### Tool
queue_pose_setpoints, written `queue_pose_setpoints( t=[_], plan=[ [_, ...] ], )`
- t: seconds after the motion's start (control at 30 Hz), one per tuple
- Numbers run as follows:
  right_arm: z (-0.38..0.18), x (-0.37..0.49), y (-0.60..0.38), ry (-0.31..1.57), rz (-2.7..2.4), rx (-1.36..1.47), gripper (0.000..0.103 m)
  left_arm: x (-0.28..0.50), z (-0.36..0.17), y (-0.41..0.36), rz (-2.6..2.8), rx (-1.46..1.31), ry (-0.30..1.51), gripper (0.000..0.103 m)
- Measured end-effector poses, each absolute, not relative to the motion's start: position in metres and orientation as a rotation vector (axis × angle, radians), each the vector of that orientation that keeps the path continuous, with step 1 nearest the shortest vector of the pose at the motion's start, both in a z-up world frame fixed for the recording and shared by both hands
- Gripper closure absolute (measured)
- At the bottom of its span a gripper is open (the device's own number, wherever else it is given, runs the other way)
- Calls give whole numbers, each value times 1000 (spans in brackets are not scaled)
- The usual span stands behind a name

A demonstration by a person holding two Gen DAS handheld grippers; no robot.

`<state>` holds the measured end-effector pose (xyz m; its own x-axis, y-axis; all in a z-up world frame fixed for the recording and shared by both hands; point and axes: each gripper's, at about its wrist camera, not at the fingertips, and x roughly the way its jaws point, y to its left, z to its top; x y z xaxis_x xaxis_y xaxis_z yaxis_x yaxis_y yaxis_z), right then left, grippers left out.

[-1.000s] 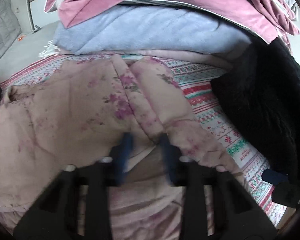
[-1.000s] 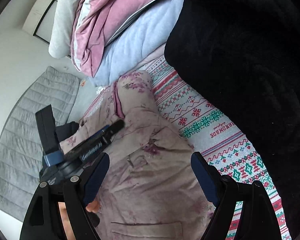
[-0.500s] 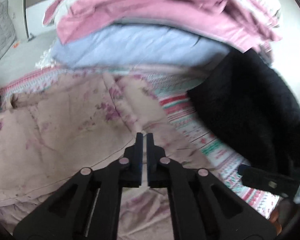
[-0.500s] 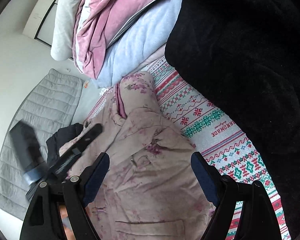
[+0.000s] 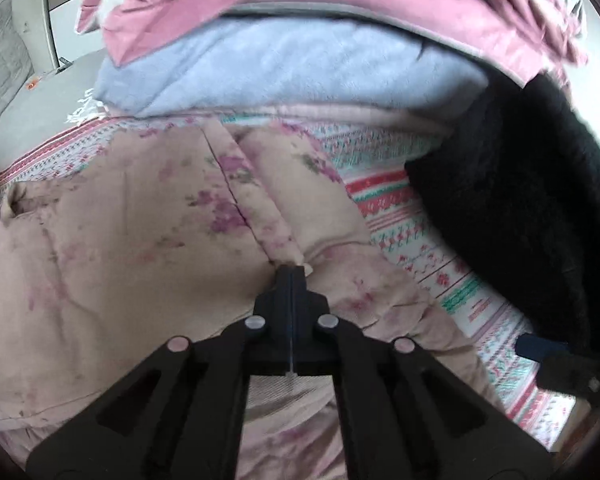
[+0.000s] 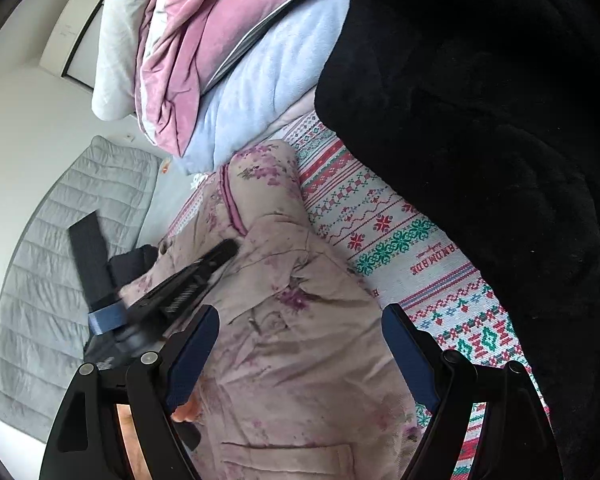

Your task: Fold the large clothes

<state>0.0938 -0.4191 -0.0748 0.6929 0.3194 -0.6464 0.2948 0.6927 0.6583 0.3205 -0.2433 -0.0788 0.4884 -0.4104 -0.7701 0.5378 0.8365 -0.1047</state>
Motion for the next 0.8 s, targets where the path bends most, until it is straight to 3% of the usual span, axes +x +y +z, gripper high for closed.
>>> queue_pose_setpoints(
  t=[0.1, 0.23, 0.3, 0.33, 0.37, 0.5, 0.57, 0.6, 0.73, 0.77, 0.8],
  plan=[
    [-75, 92, -422, 822, 18, 851, 18, 303, -57, -226, -647, 111, 811, 103],
    [-72, 91, -419, 813, 20, 852, 18, 305, -52, -226, -652, 108, 835, 101],
    [-72, 91, -419, 814, 14, 848, 18, 310, -63, -240, -612, 174, 870, 81],
    [-72, 92, -418, 817, 12, 849, 18, 312, -66, -244, -605, 189, 889, 59],
    [-73, 93, -419, 821, 10, 851, 18, 315, -72, -248, -596, 196, 906, 48],
    [-74, 95, -419, 828, 9, 850, 18, 327, -92, -264, -497, 237, 926, 45],
    [-75, 96, -417, 837, 12, 833, 18, 330, -97, -264, -477, 218, 924, 49],
    [-74, 98, -416, 839, 17, 826, 18, 329, -97, -263, -466, 215, 914, 68],
    [-74, 97, -418, 839, 17, 822, 18, 331, -87, -243, -496, 150, 894, 84],
    [-74, 97, -419, 839, 14, 829, 18, 331, -82, -235, -512, 114, 887, 90],
    [-75, 96, -420, 837, 14, 834, 18, 328, -74, -226, -528, 81, 866, 103]
  ],
)
